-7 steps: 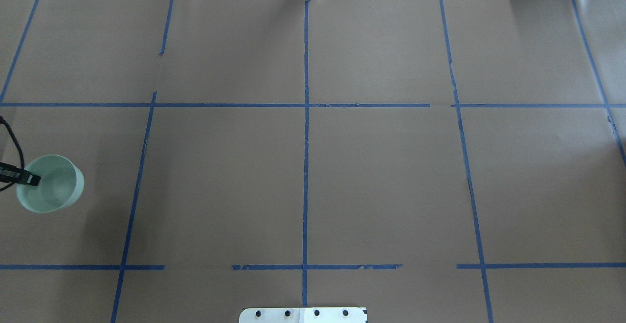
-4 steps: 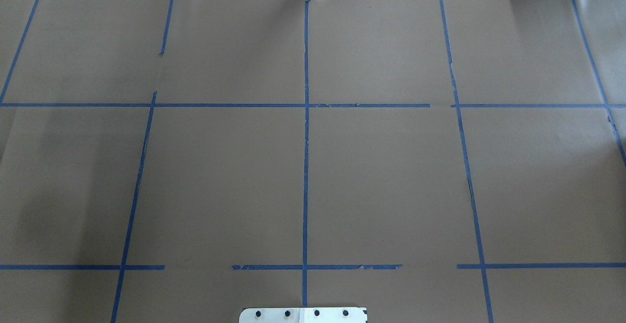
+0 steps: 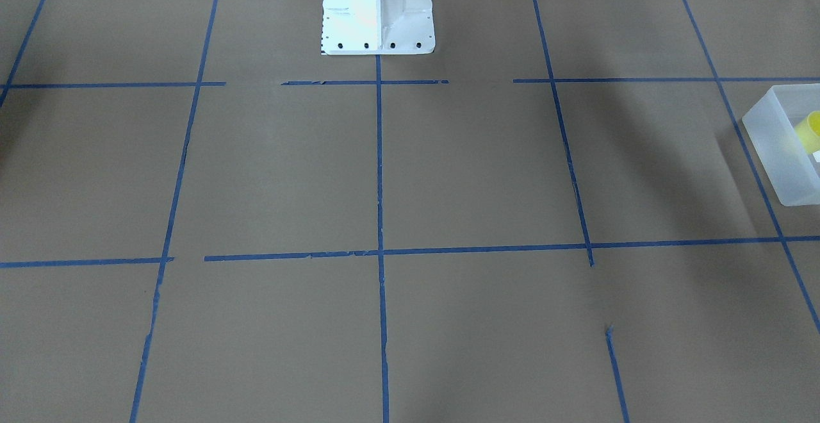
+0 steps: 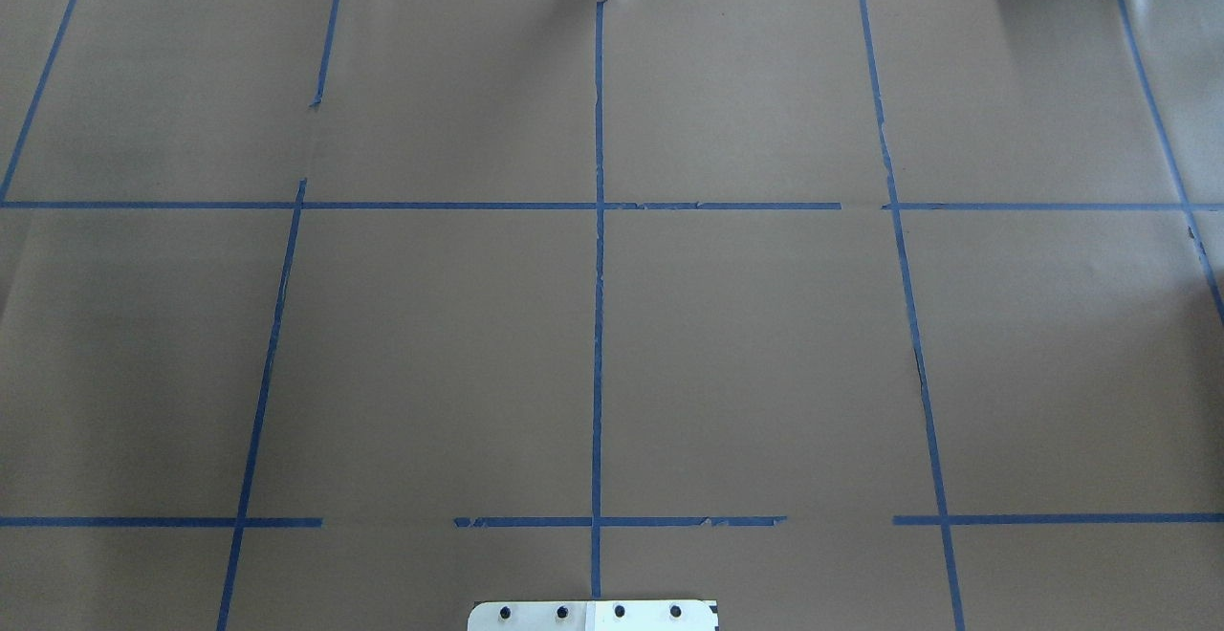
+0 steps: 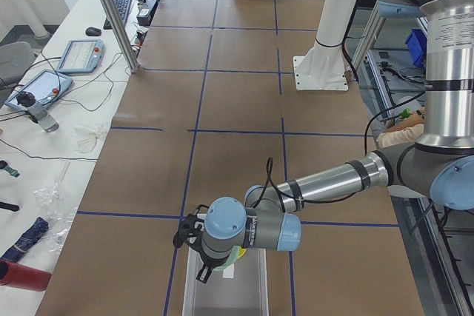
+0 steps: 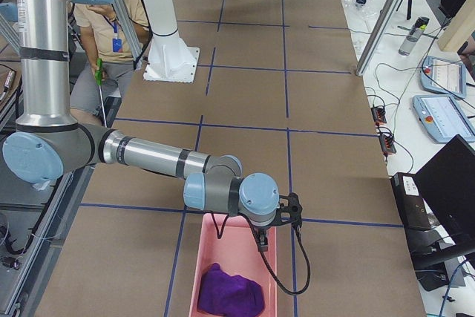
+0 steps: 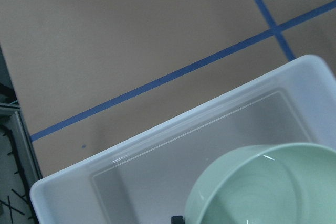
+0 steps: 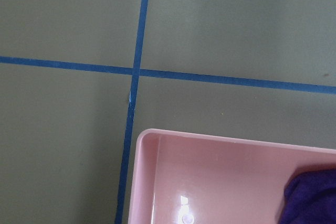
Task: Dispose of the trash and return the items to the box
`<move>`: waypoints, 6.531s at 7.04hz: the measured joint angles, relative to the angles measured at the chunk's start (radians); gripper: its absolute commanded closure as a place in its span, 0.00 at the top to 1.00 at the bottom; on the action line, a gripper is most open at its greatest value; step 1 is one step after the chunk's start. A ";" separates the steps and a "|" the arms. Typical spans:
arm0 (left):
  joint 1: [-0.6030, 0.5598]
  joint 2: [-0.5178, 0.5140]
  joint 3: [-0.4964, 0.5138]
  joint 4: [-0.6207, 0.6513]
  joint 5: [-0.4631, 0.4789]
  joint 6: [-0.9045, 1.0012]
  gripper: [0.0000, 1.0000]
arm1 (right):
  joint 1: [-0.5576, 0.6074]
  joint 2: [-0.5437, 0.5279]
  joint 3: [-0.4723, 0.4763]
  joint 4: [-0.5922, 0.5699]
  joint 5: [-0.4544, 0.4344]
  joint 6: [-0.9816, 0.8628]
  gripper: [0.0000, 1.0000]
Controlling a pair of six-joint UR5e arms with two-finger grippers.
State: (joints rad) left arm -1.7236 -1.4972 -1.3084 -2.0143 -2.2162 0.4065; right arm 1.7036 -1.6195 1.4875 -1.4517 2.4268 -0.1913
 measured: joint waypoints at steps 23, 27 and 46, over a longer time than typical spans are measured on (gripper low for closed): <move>0.181 0.043 -0.563 0.382 -0.184 -0.537 1.00 | -0.095 0.047 0.217 -0.236 -0.003 0.127 1.00; 0.212 0.048 -0.485 0.305 -0.182 -0.477 1.00 | -0.162 0.047 0.238 -0.229 -0.011 0.188 1.00; 0.205 0.044 -0.528 0.464 -0.174 -0.334 1.00 | -0.219 0.034 0.277 -0.228 -0.074 0.201 1.00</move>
State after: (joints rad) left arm -1.5182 -1.4527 -1.8367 -1.5500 -2.3904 0.0725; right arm 1.4850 -1.5855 1.7641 -1.6801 2.3531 0.0092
